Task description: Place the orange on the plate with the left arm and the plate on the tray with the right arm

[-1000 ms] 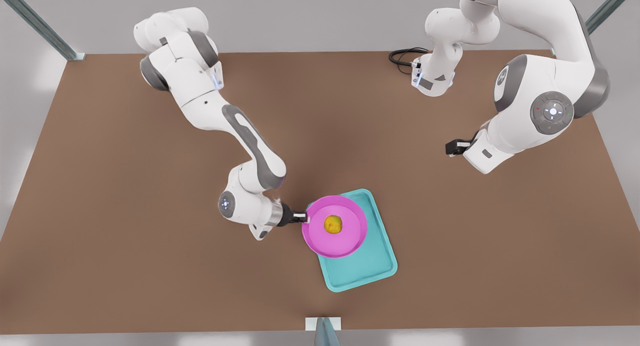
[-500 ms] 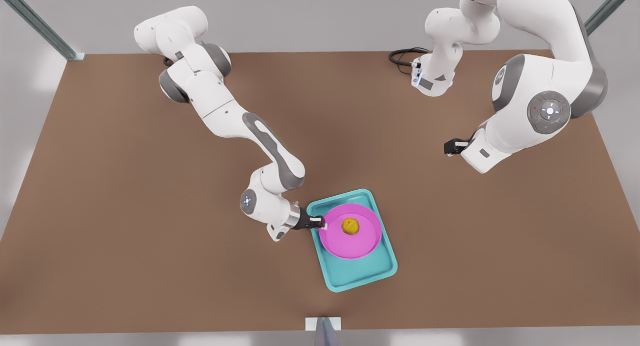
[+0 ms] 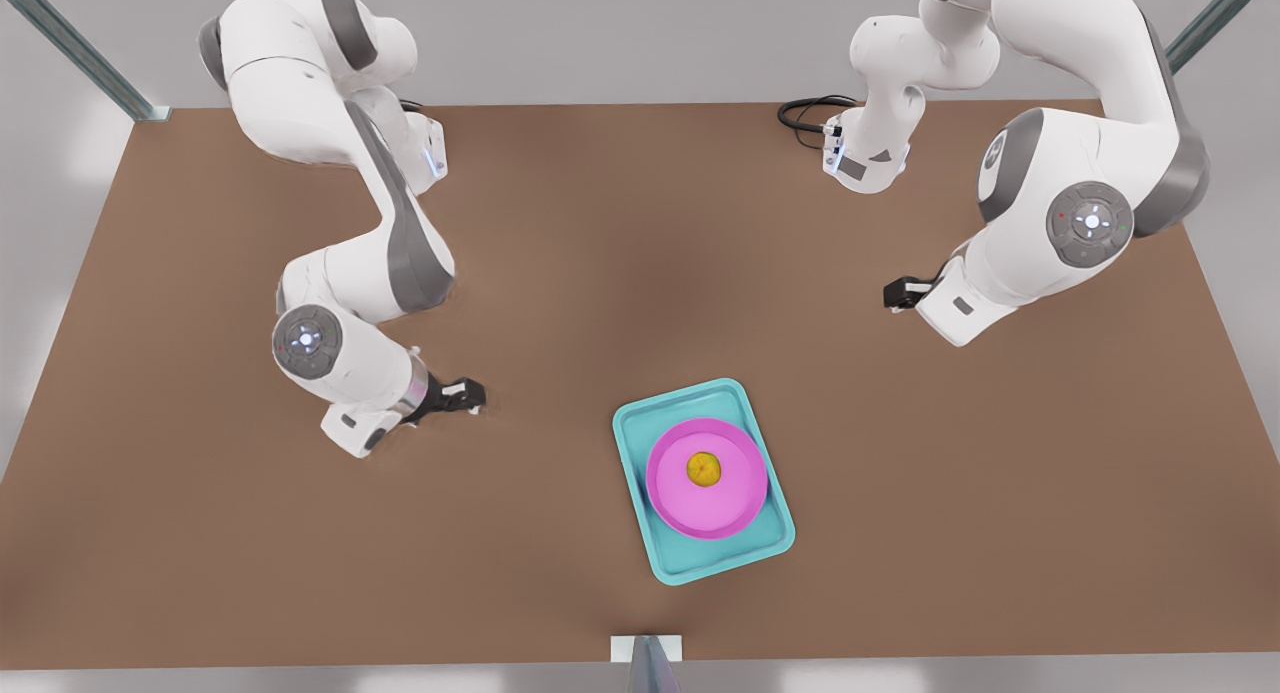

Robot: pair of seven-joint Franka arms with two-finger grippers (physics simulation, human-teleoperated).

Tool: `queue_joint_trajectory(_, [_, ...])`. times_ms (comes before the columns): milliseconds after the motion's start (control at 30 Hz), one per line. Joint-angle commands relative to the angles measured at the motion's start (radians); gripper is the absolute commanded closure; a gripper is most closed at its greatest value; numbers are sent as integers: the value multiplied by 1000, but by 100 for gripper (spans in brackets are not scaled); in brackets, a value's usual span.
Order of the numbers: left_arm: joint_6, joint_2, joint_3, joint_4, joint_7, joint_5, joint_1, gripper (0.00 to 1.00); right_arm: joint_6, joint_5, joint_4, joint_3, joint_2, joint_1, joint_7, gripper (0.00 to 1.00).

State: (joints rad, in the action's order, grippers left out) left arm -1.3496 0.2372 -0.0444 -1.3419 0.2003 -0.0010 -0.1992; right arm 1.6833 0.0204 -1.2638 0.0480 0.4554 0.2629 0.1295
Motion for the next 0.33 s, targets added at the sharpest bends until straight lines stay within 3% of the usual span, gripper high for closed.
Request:
queue_joint_trajectory(0, [4,-3,0,1,-1,1,0,0,-396,-260,-14,0,-105,-31,-268,0])
queue_joint_trajectory(100, [26,-12,1,1,-2,1,1,0,-399,-183,-83,-14,-257,-60,-255,0])
queue_joint_trajectory(300, [75,-7,8,55,-1,1,1,0,-438,-181,-86,-50,-287,-68,-251,0])
